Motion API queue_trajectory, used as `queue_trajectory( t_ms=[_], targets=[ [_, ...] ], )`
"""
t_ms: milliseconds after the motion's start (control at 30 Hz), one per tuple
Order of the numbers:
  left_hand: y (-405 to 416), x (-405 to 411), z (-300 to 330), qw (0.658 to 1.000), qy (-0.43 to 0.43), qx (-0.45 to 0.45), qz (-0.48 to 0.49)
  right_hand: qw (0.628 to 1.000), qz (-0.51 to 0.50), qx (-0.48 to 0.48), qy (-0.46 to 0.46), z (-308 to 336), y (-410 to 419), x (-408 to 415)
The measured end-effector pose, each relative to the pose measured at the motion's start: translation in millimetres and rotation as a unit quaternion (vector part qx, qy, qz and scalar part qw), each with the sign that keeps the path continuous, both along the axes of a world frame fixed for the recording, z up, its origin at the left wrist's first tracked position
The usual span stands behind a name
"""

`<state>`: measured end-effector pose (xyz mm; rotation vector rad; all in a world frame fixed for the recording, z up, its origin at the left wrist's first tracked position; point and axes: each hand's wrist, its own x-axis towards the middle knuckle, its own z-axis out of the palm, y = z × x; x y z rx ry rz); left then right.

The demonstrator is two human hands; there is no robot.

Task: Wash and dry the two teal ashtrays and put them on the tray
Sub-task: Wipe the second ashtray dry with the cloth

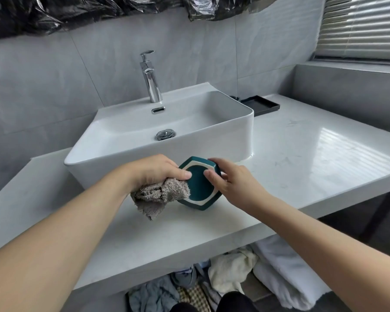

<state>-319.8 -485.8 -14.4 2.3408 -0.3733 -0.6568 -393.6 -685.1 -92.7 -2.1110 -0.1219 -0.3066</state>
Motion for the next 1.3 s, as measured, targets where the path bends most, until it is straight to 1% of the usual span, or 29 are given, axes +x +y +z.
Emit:
queue_trajectory(
  t_ms=[167, 433, 700, 900, 967, 1000, 1033, 1067, 1100, 1133, 1167, 1200, 1267, 1300],
  targets=[
    [-1, 4, -1, 0.999, -0.006, 0.025, 0.026, 0.997, -0.044, -0.061, -0.009, -1, 6, 9],
    [-10, 8, -4, 0.995, 0.036, 0.048, 0.075, 0.995, -0.06, -0.059, 0.055, -1, 7, 14],
    [-8, 15, -16, 0.993, 0.059, 0.061, 0.08, 0.994, -0.052, -0.054, 0.077, -1, 7, 17],
    [2, 11, -22, 0.992, 0.106, 0.003, 0.072, 0.996, -0.033, -0.026, 0.08, -5, 5, 18],
    [11, 3, -15, 0.989, 0.133, -0.034, 0.055, 0.996, -0.018, 0.005, 0.088, -9, -1, 13],
    [15, 0, -10, 0.988, 0.134, -0.055, 0.053, 0.995, -0.009, 0.026, 0.101, -11, -4, 7],
    [19, -2, -6, 0.989, 0.112, -0.075, 0.058, 0.993, 0.002, 0.044, 0.107, -14, -7, 1],
    [21, -1, -4, 0.991, 0.064, -0.097, 0.072, 0.993, 0.01, 0.042, 0.106, -16, -8, -5],
    [21, 3, -4, 0.989, -0.011, -0.117, 0.085, 0.995, 0.013, 0.02, 0.102, -17, -8, -10],
    [20, 9, -4, 0.982, -0.105, -0.131, 0.089, 0.995, 0.012, -0.009, 0.095, -17, -6, -15],
    [16, 14, -4, 0.966, -0.205, -0.136, 0.084, 0.995, 0.01, -0.039, 0.089, -16, -3, -17],
    [10, 18, -5, 0.941, -0.3, -0.137, 0.073, 0.994, 0.008, -0.065, 0.082, -15, 2, -19],
    [0, 21, -11, 0.876, -0.473, -0.092, 0.025, 0.994, -0.007, -0.098, 0.05, -15, 10, -19],
    [-5, 22, -16, 0.846, -0.531, -0.057, -0.008, 0.994, -0.013, -0.108, 0.03, -15, 13, -18]
  ],
)
